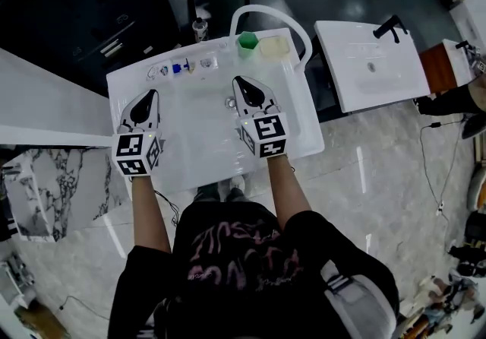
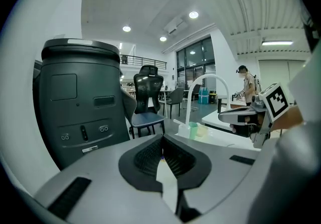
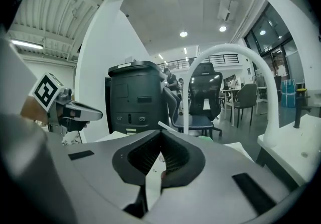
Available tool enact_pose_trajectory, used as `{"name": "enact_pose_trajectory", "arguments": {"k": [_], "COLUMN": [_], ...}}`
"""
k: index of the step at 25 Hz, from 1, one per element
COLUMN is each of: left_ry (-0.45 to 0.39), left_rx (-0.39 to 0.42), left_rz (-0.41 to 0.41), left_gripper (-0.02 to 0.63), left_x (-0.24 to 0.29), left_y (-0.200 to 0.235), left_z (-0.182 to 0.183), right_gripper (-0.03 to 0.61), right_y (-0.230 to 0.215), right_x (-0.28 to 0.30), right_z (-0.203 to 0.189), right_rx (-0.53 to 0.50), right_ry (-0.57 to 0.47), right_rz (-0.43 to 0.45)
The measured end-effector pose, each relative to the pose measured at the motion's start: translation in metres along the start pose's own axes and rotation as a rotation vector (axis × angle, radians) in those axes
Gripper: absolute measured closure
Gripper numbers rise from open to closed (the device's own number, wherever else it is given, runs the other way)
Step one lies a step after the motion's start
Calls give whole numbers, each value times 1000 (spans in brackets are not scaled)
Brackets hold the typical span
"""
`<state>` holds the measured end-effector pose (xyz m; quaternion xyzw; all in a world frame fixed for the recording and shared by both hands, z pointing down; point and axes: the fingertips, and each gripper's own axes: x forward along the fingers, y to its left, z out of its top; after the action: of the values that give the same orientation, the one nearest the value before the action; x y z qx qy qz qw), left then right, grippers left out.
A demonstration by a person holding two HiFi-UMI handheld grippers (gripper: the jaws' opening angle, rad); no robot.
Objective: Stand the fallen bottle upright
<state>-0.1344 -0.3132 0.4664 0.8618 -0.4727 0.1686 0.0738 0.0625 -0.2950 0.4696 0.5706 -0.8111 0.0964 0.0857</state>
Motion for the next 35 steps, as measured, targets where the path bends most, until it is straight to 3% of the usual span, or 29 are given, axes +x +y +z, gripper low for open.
{"name": "enact_pose_trajectory", "arguments": {"k": [4,13,16,22,25,32,35], "left_ry": [41,248,312,485,555,779,832], "left_rx": [46,287,360,602,719,869,904], "left_rz": [-52,-215,-263,-374,-427,-521,-546], "left_gripper": [603,596,483,421,413,394,394], "left_x": [26,86,105,145,164,193,200], "left_y": [12,12,13,15,11,13,13], "left_z": [-6,-39,-53,-85,-97,-132,-142], "right_gripper": [565,565,565,565,565,565,565], "right_y": [-3,-9,-12,-22,-29,-46,-49], "right_x": [19,49,57,66,66,70,72], "right_z": [-7,-35,-45,-63,-73,-92,-99], "right_rx": [5,41,52,59,78,112,119], "right_ry": [28,79,101,134,149,168,181], "right_rz": [-29,-49,-60,-78,-91,-120,-127]}}
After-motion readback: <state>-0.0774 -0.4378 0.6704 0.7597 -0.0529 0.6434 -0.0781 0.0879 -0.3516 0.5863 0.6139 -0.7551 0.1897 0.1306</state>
